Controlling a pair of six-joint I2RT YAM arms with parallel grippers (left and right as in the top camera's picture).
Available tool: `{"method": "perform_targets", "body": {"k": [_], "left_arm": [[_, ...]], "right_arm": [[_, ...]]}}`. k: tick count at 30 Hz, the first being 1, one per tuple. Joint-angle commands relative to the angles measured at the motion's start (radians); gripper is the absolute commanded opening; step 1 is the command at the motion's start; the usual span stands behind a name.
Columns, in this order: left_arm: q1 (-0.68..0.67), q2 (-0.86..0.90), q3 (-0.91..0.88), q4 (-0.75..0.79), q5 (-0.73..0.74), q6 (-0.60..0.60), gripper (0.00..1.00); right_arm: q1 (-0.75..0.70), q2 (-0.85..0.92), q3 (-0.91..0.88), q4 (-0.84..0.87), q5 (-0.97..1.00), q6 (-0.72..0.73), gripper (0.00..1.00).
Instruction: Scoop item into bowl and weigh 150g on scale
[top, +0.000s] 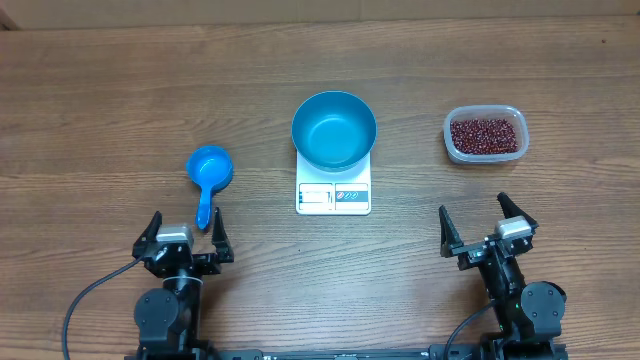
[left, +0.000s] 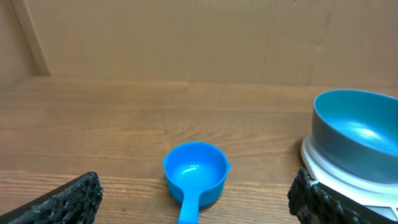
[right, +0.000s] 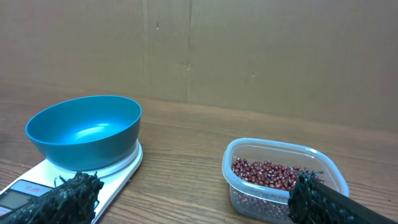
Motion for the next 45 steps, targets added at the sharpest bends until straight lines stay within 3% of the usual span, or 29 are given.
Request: {"method": "perform_targets", "body": {"k": [1, 23, 39, 45], "left_arm": [[0.005, 0.045, 0.092, 0.001, -0.022, 0.021, 1.00], [0.005, 0.714, 0.685, -0.039, -0.038, 0.121, 1.00], [0.014, 1.265, 1.312, -0.676, -0.002, 0.181, 1.00], [0.081, 1.426, 1.450, -0.829, 0.143, 0.217, 1.00]], "right_arm": [[-0.003, -0.012, -0.011, 0.005, -0.005, -0.001, 1.00], [-0.003, -0.012, -0.011, 0.005, -0.005, -0.001, 1.00], [-0.003, -0.012, -0.011, 0.005, -0.005, -0.001, 1.00], [-0.003, -0.012, -0.011, 0.005, -0.005, -0.001, 1.00]]}}
